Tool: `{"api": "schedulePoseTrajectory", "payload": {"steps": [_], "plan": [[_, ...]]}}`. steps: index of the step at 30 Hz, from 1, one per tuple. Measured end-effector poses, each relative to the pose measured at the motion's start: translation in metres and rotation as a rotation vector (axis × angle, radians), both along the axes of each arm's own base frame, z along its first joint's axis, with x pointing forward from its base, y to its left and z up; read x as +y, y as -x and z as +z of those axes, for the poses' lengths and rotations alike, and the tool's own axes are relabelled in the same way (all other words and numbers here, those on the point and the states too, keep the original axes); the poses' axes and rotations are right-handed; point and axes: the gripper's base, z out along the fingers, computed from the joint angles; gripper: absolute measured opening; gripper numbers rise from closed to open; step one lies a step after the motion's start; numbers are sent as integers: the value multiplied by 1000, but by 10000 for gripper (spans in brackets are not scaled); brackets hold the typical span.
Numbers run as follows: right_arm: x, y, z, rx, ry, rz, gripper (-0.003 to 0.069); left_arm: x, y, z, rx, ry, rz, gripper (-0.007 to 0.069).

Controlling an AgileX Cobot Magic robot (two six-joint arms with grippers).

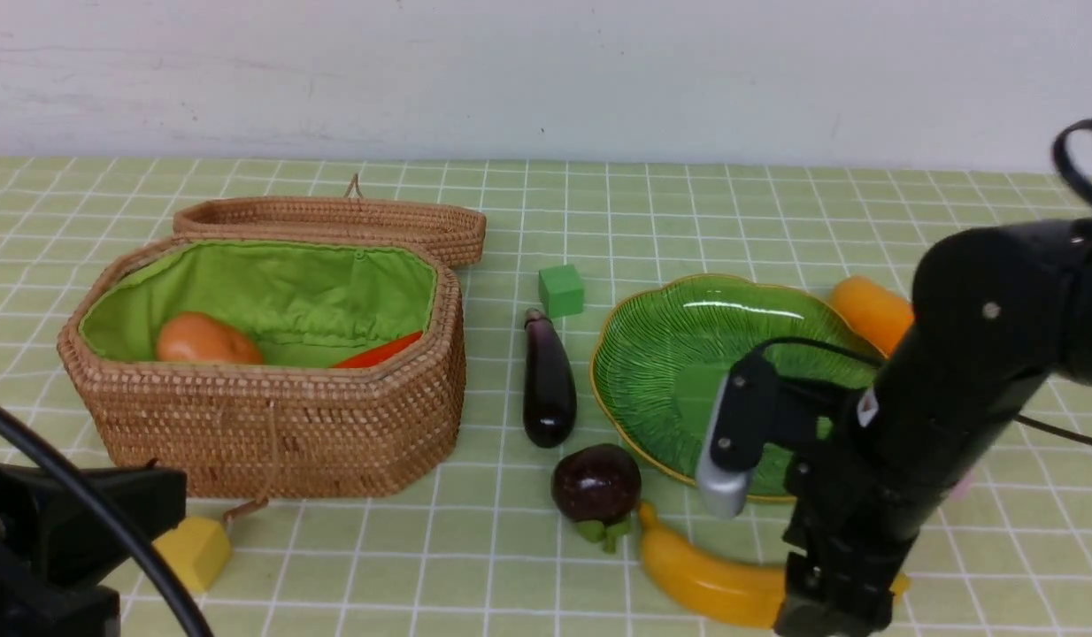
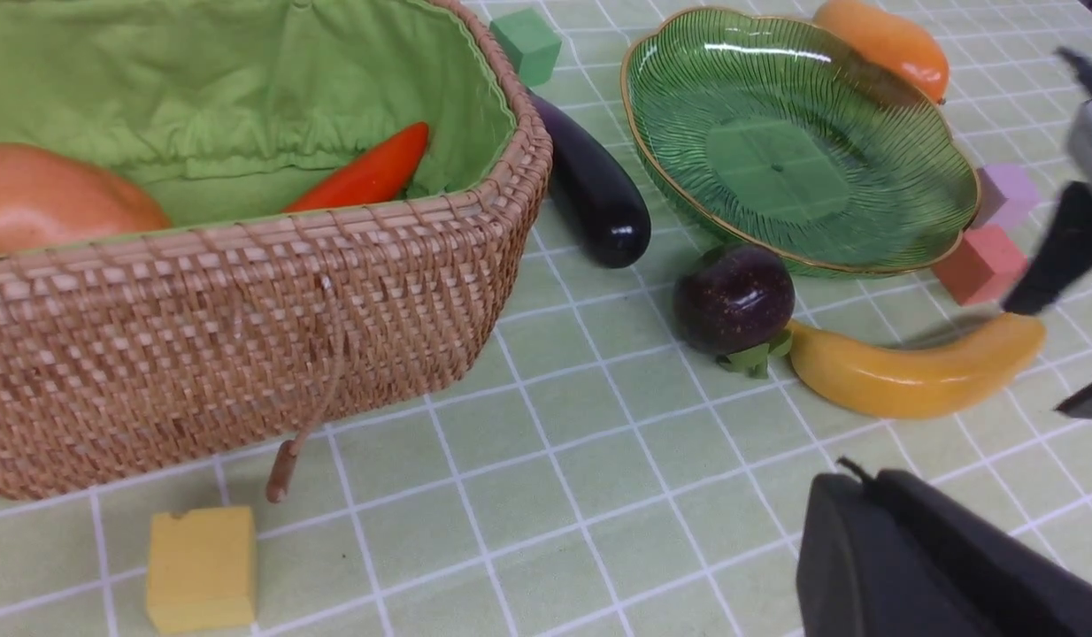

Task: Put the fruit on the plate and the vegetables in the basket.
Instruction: Use the right arm to grab a banana and put it into the right plate

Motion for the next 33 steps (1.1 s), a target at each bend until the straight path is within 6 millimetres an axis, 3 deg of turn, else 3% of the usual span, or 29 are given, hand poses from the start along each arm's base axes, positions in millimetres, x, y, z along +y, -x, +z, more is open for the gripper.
{"api": "schedulePoseTrajectory", "payload": {"steps": [6,12,26,29,33], "plan": [[5,-13,-16,-55,6,55,611,0,0,0,0,0,0,-13],[6,-21,-35,-48,52,80,517,0,0,0,0,0,0,-10],[5,-28,-60,-15,110,107,496,0,0,0,1,3,0,-6],[6,-28,-62,-8,110,106,468,0,0,0,2,5,-1,-5],[7,-30,-62,-9,109,105,352,0,0,0,2,5,-1,-3]]}}
